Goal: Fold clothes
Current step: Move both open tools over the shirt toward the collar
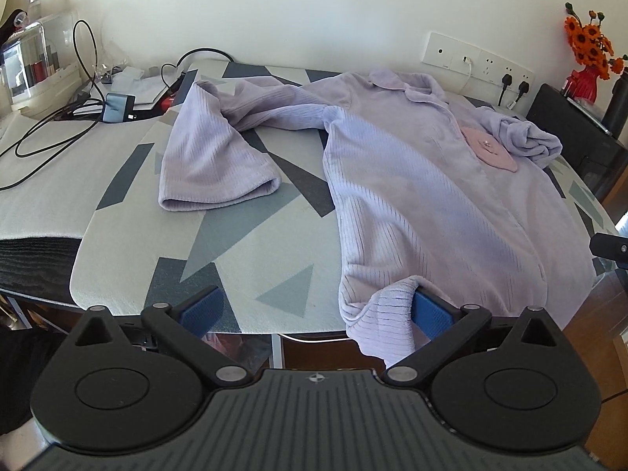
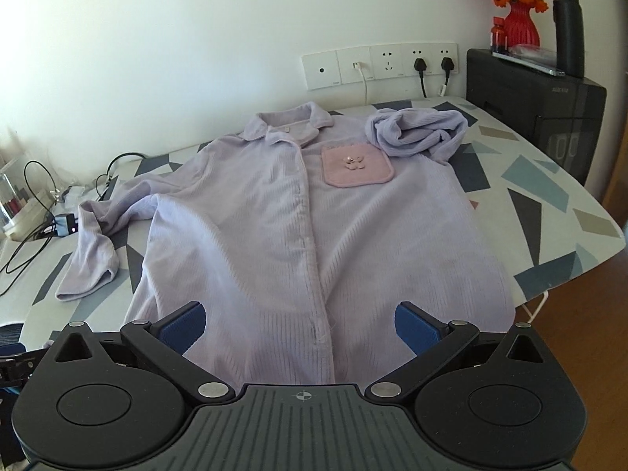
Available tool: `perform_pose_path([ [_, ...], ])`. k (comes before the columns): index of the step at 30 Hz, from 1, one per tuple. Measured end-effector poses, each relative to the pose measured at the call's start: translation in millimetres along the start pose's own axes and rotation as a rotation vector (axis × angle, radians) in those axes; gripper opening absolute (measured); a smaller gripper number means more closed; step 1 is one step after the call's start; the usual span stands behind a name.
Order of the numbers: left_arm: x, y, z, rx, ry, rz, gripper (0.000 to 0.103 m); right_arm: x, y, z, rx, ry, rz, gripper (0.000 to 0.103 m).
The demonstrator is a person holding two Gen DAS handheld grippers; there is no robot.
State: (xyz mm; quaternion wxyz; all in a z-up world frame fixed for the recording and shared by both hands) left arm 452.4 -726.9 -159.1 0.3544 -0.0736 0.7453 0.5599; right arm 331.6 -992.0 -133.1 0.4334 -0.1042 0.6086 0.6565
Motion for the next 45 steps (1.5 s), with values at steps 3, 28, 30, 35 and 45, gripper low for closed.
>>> perform_pose_path([
  [3, -4, 0, 1, 0.001, 0.006, 0.003, 0.102, 0, -2, 3, -0.006, 0.000, 0.007, 0.102],
  [28, -139, 20, 74, 0.137, 0.130, -0.160, 0.102, -135, -10, 5, 0.019, -0.107, -0.091, 0.102],
  [30, -148, 11, 86, 0.153, 0.138, -0.144, 0.102, -150, -15, 14, 0.027, -0.109, -0.100, 0.102],
  [35, -165, -19, 107, 0.201, 0.151, -0.071, 0.102, -179, -26, 37, 0.031, -0.117, -0.118, 0.102],
  [45, -179, -109, 98, 0.308, 0.220, 0.098, 0.101, -220, -56, 68, 0.053, -0.013, -0.158, 0.102],
])
Point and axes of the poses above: each gripper's, at about its wrist camera, not at the fingertips, and y roughly against the way its jaws point, z to its left, x to its underside, the point moved 8 cm from there along -y, roughly the way its jaws point, and after that the axes turned 3 degrees about z, right-handed, at the moved point
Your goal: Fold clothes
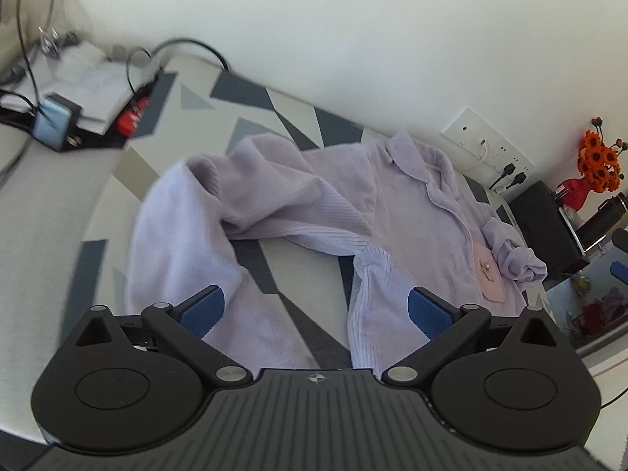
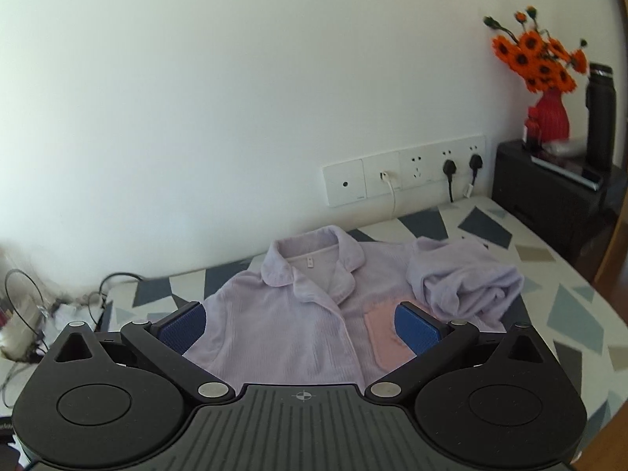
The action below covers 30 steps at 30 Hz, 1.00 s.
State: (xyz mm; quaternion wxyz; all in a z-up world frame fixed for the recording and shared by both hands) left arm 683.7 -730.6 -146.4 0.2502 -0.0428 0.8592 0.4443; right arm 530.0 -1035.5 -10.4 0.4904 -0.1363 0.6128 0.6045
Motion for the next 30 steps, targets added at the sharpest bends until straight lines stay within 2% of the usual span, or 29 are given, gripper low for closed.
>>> perform_pose_path([
  [2, -4, -19, -1, 0.012, 0.026, 0.030, 0.101, -4, -17, 0, 0.002, 0.033, 0.008, 0.100],
  [4, -8, -38, -1, 0.013, 0.054, 0.056, 0.101, -8, -40, -2, -0.008, 0.059, 0.017, 0.094],
  [5, -10, -48, -1, 0.012, 0.065, 0.069, 0.097, -11, -54, -2, -0.017, 0.075, 0.026, 0.092],
  [6, -12, -58, -2, 0.002, 0.062, 0.079, 0.089, -13, -69, -2, -0.027, 0.092, 0.035, 0.084],
  [8, -14, -77, -4, -0.026, 0.048, 0.093, 0.083, -18, -105, 2, -0.066, 0.134, 0.065, 0.072],
  [10, -16, -96, -3, -0.050, 0.066, 0.098, 0.082, -22, -146, 5, -0.109, 0.172, 0.096, 0.060],
  [11, -18, -104, -2, -0.055, 0.075, 0.095, 0.081, -23, -168, 6, -0.120, 0.186, 0.114, 0.060],
  [14, -25, -122, 2, -0.100, 0.073, 0.046, 0.080, -23, -236, 7, -0.123, 0.210, 0.180, 0.058],
  [17, -33, -127, 4, -0.114, 0.070, -0.018, 0.080, -22, -299, 5, -0.134, 0.195, 0.242, 0.044],
  [22, -40, -133, 4, -0.117, 0.085, -0.091, 0.076, -12, -360, 0, -0.181, 0.120, 0.333, 0.043],
  [24, -43, -135, 5, -0.121, 0.100, -0.108, 0.055, -4, -368, 2, -0.209, 0.140, 0.375, 0.040],
  [25, -43, -137, 6, -0.117, 0.106, -0.100, 0.045, -1, -369, 4, -0.219, 0.158, 0.389, 0.032],
  [26, -44, -138, 7, -0.114, 0.113, -0.092, 0.017, 2, -369, 7, -0.223, 0.178, 0.396, 0.028],
  [27, -45, -139, 9, -0.115, 0.121, -0.086, 0.010, 4, -368, 8, -0.222, 0.203, 0.392, 0.020],
  [28, -46, -139, 11, -0.122, 0.127, -0.090, 0.009, 3, -366, 10, -0.218, 0.231, 0.376, 0.013],
  [30, -53, -133, 16, -0.173, 0.118, -0.142, 0.008, -3, -361, 10, -0.204, 0.274, 0.319, 0.010],
])
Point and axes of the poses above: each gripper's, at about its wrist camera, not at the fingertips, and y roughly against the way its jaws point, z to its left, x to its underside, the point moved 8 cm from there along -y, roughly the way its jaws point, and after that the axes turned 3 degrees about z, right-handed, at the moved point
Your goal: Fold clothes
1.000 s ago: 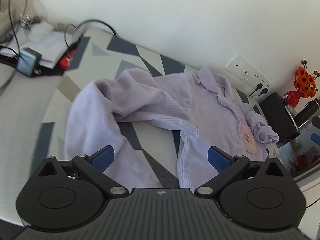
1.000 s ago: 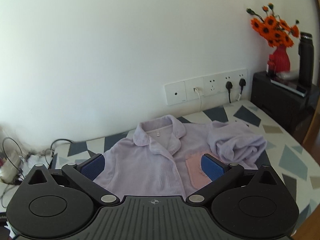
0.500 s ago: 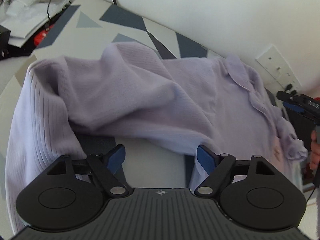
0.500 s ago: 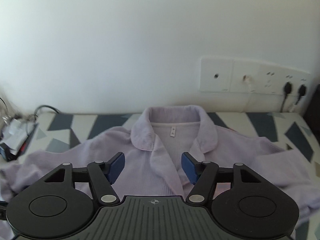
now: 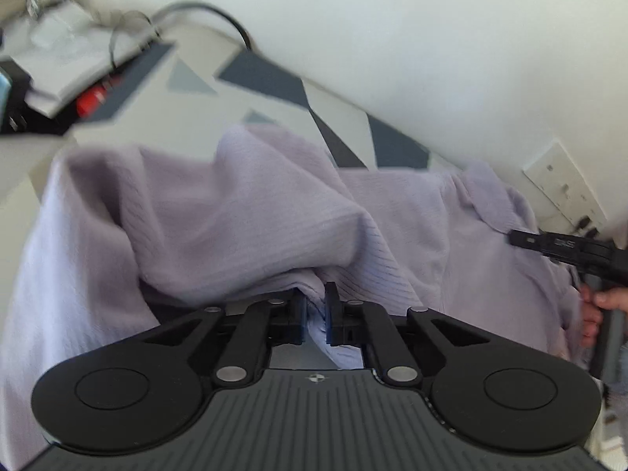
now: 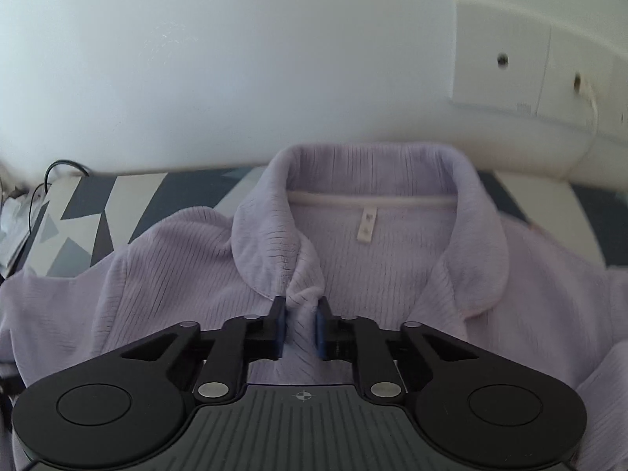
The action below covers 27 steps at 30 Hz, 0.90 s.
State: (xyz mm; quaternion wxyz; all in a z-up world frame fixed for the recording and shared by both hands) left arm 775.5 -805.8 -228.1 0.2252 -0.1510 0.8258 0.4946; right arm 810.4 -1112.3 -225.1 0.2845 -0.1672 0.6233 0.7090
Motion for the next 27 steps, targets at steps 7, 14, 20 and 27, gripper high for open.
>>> perform_pose_path([
  [7, -18, -24, -6, -0.074, -0.102, -0.013, 0.008, -7, -11, -18, 0.114, 0.016, -0.039, 0.009],
  [14, -22, -35, -13, -0.081, -0.175, 0.010, 0.018, 1, -24, -18, 0.174, 0.041, -0.068, 0.011],
  [20, -20, -18, -19, -0.050, -0.200, 0.122, 0.069, -6, -3, -15, 0.233, 0.093, -0.097, 0.062],
  [27, 1, 47, -18, -0.001, -0.296, 0.102, 0.080, -10, 102, -7, 0.233, 0.060, -0.224, 0.070],
])
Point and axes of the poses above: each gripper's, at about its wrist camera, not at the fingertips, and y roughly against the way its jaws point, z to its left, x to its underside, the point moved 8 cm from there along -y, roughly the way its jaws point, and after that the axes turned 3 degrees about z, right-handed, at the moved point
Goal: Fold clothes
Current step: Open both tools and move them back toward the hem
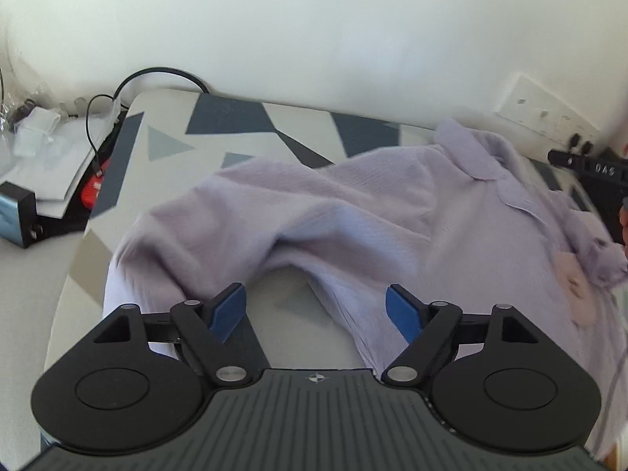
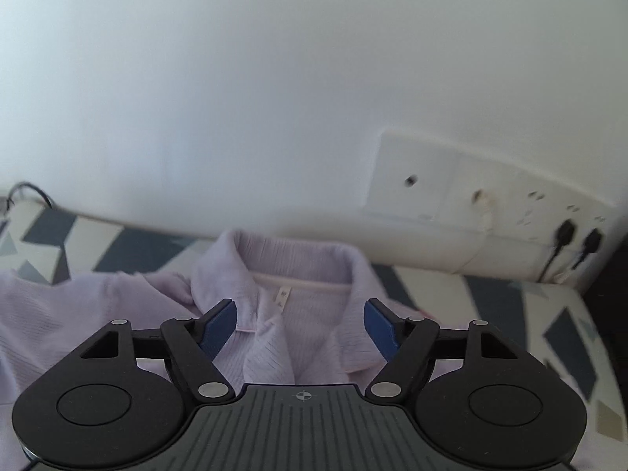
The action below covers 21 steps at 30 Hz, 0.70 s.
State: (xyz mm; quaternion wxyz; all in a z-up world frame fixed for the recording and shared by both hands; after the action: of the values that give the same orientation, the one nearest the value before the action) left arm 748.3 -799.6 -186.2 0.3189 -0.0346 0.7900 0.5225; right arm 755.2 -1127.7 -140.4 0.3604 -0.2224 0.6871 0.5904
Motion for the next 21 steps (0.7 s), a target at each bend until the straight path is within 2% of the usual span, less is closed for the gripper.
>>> perform_pose_path([
  [4, 47, 40, -1, 0.099, -0.030, 0.010, 0.080, 11, 97, -9, 0.013, -0.084, -0.090, 0.074],
  [8, 106, 88, -3, 0.186, -0.110, 0.002, 0.080, 53, 206, -7, 0.036, -0.103, -0.145, 0.074],
  [12, 164, 119, -7, 0.239, -0.244, 0.028, 0.080, 106, 297, -3, 0.064, -0.114, -0.163, 0.076],
  [14, 194, 130, -11, 0.266, -0.307, 0.052, 0.080, 133, 328, -4, 0.091, -0.147, -0.143, 0.076],
  [16, 219, 137, -13, 0.325, -0.321, 0.096, 0.080, 160, 346, -4, 0.115, -0.181, -0.110, 0.076],
  [18, 242, 140, -16, 0.377, -0.327, 0.145, 0.080, 187, 358, -3, 0.133, -0.209, -0.070, 0.076],
  [21, 271, 138, -18, 0.408, -0.340, 0.220, 0.080, 226, 362, 1, 0.143, -0.242, -0.006, 0.076],
])
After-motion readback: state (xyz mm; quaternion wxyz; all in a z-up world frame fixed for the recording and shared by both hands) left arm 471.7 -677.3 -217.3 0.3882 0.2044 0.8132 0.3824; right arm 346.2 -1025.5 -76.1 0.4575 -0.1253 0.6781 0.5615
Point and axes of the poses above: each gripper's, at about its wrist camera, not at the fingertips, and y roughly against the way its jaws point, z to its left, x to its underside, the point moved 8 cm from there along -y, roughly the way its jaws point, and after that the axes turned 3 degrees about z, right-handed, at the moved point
